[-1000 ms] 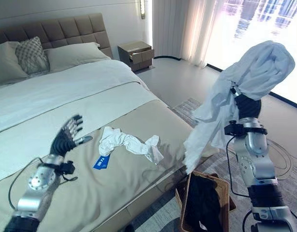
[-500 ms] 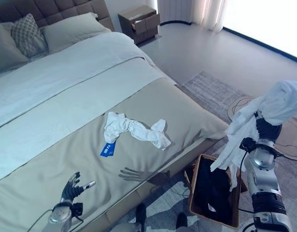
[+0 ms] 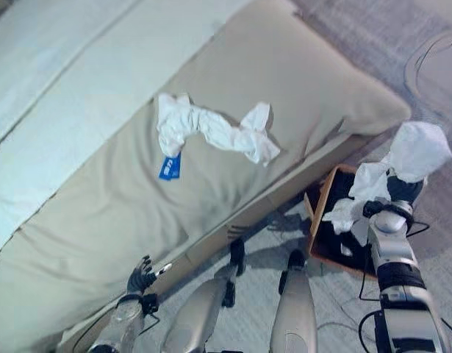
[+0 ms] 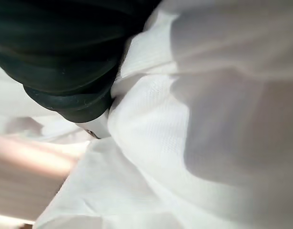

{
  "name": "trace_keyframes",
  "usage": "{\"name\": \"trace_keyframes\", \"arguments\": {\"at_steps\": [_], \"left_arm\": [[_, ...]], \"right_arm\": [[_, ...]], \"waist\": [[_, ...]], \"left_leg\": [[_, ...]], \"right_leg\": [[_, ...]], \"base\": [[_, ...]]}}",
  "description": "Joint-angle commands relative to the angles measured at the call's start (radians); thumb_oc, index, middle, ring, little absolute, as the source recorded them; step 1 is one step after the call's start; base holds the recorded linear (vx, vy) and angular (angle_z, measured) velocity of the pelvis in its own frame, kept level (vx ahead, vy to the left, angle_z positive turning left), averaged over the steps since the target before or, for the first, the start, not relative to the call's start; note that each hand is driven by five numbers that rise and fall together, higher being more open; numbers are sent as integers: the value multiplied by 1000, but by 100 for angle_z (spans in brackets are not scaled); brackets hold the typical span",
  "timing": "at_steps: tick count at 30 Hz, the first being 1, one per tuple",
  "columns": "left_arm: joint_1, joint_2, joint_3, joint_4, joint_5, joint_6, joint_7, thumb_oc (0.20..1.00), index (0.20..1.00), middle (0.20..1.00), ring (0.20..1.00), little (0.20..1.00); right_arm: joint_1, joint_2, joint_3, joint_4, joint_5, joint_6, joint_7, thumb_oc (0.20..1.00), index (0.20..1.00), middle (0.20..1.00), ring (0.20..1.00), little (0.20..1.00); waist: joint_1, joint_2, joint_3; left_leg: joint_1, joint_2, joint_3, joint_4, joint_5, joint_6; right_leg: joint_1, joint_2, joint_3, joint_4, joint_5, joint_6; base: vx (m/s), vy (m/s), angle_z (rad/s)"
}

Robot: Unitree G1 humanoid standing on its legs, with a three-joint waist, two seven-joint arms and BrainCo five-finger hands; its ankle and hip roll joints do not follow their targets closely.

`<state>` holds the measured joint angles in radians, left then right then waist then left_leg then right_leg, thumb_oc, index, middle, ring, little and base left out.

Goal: Pick up clothes into the bucket

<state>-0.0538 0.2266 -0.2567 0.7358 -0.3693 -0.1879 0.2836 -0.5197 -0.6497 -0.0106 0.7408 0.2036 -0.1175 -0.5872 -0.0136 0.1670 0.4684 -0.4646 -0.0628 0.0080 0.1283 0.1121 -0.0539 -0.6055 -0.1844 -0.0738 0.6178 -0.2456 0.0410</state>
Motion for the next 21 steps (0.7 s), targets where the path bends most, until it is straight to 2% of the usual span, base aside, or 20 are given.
{"name": "trace_keyframes", "arguments": {"at_steps": [1, 2, 3, 4, 8, 14, 15, 16, 17, 21], "left_arm": [[-27, -23, 4, -2, -12, -32, 32, 1000, 1000, 1000, 1000, 1000], [-44, -26, -19, -18, -4, -35, 39, 1000, 1000, 1000, 1000, 1000], [-44, -26, -19, -18, -4, -35, 39, 1000, 1000, 1000, 1000, 1000], [-52, -25, -41, -26, -1, -39, 47, 1000, 1000, 1000, 1000, 1000], [-77, -23, -80, -50, 4, -49, 66, 1000, 1000, 1000, 1000, 1000], [-101, -21, -105, -68, -1, -57, 98, 1000, 1000, 1000, 1000, 1000], [-103, -20, -107, -67, 1, -58, 104, 1000, 1000, 1000, 1000, 1000], [-105, -17, -109, -66, 1, -58, 108, 1000, 1000, 1000, 1000, 1000], [-106, -17, -109, -66, 1, -58, 108, 1000, 1000, 1000, 1000, 1000], [-119, -16, -109, -59, -1, -57, 124, 1000, 1000, 1000, 1000, 1000]], "right_arm": [[-62, -100, 34, -6, -54, -21, -47, 200, 200, 200, 200, 200], [-95, -112, 64, 30, -71, -13, -51, 200, 200, 200, 200, 200], [-96, -112, 65, 30, -70, -13, -51, 200, 200, 200, 200, 200], [-124, -121, 94, 53, -76, -6, -61, 200, 200, 200, 200, 200], [-189, -141, 149, 120, -88, 2, -72, 206, 206, 206, 206, 206], [-226, -122, 197, 214, -74, 17, -78, 200, 200, 200, 200, 200], [-229, -119, 200, 236, -69, 21, -74, 288, 288, 288, 288, 288], [-232, -117, 208, 259, -67, 29, -67, 865, 865, 865, 865, 865], [-234, -117, 209, 261, -66, 28, -66, 1000, 1000, 1000, 1000, 1000], [-231, -94, 216, 287, -55, 35, -64, 1000, 1000, 1000, 1000, 1000]], "waist": [[-35, 3, 25], [-41, 11, 52], [-41, 11, 52], [-40, 16, 52], [-35, 24, 52], [-24, 32, 52], [-22, 34, 52], [-20, 35, 52], [-21, 35, 52], [-18, 35, 52]], "left_leg": [[12, 2, 28, 198, -178, 38], [-37, 0, 35, 215, -176, 37], [-38, 1, 35, 215, -175, 37], [-77, -1, 35, 227, -200, 31], [-176, -6, 42, 223, -183, 27], [-268, -11, 42, 219, -168, 26], [-276, -13, 40, 219, -167, 26], [-286, -14, 37, 220, -164, 26], [-287, -14, 37, 221, -164, 26], [-295, -20, 28, 207, -153, 24]], "right_leg": [[25, 39, 51, -104, 102, 0], [-31, 37, 60, -81, 103, -1], [-32, 38, 60, -82, 105, -1], [-80, 37, 72, -59, 75, 5], [-197, 35, 77, -35, 84, 9], [-291, 26, 73, -19, 93, 16], [-300, 25, 72, -17, 93, 16], [-310, 22, 70, -11, 93, 17], [-311, 22, 70, -10, 92, 17], [-318, 16, 58, -18, 96, 19]], "base": [[-61, 11, -16], [-37, 14, -8], [38, 16, -4], [77, 0, -7], [9, 6, -8], [-1, -1, -1], [0, 0, 0], [0, 0, 0], [-5, -15, 5], [-7, -13, 6]]}}
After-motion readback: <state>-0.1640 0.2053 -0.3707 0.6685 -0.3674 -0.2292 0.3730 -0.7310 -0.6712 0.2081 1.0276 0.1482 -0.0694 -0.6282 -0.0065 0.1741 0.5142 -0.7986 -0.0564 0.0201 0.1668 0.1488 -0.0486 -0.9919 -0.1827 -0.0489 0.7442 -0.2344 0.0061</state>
